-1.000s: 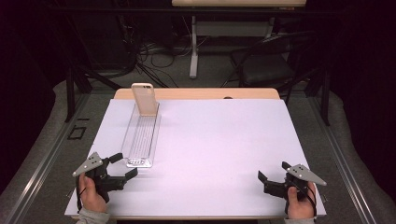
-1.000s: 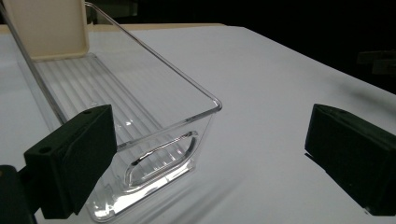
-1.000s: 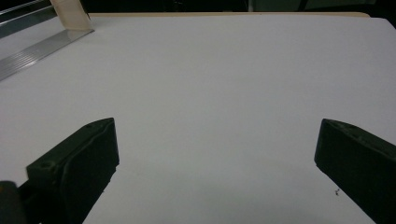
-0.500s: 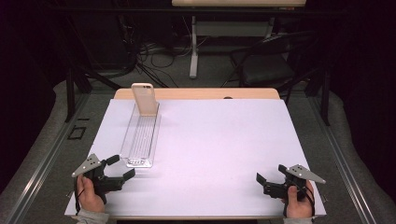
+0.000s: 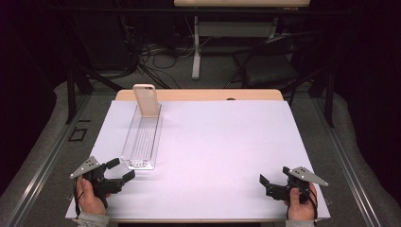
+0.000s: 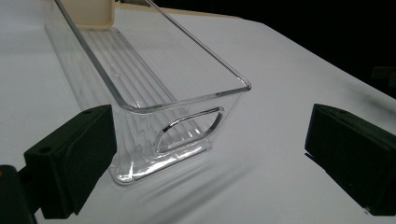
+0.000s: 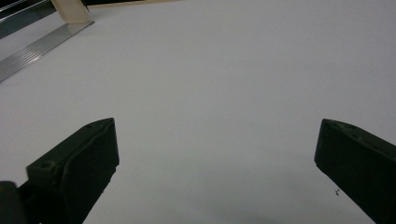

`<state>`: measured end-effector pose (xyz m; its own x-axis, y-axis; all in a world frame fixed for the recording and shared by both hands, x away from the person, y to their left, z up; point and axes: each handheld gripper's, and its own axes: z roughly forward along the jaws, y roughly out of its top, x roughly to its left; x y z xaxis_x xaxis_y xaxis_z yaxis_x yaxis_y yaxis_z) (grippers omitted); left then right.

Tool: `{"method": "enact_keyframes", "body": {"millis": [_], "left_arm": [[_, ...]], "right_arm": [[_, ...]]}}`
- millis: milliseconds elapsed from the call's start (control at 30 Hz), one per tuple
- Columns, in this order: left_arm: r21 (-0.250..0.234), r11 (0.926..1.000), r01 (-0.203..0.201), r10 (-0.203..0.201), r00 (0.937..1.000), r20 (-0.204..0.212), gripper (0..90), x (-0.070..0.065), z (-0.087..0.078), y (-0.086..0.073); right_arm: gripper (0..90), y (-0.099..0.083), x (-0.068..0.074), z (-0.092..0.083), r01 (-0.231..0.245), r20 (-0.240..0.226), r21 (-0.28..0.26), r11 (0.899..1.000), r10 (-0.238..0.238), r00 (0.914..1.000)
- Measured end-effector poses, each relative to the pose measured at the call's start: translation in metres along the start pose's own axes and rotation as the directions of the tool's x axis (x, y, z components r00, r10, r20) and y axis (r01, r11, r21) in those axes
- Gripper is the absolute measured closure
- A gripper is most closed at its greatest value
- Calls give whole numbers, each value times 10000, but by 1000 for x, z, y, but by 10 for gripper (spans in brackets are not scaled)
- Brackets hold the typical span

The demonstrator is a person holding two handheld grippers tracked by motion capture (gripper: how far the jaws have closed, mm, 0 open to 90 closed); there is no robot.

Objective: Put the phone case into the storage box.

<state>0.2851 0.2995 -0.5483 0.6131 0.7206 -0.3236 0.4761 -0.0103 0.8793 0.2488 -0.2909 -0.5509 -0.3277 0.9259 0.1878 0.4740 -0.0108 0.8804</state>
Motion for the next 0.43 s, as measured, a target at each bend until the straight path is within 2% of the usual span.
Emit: {"method": "enact_keyframes", "body": {"millis": [200,300,367,433], "left_arm": [[-2,9999,138,-138,9999,-10,24,0,-1,-1],[-103,9995,290,-290,9996,-7,24,-2,-2,-1],[-148,9998,154,-156,9998,-107,24,-3,-2,0],[-25,10000,-46,45,9996,-281,24,-4,-1,1]], "right_arm": [[0,1,2,1,62,143,-140,9999,-60,9999],[0,2,4,-1,270,273,-292,9992,-262,9993],[0,2,5,-2,586,386,-366,9976,-572,9976],[0,2,6,0,645,457,-313,9974,-630,9970]]}}
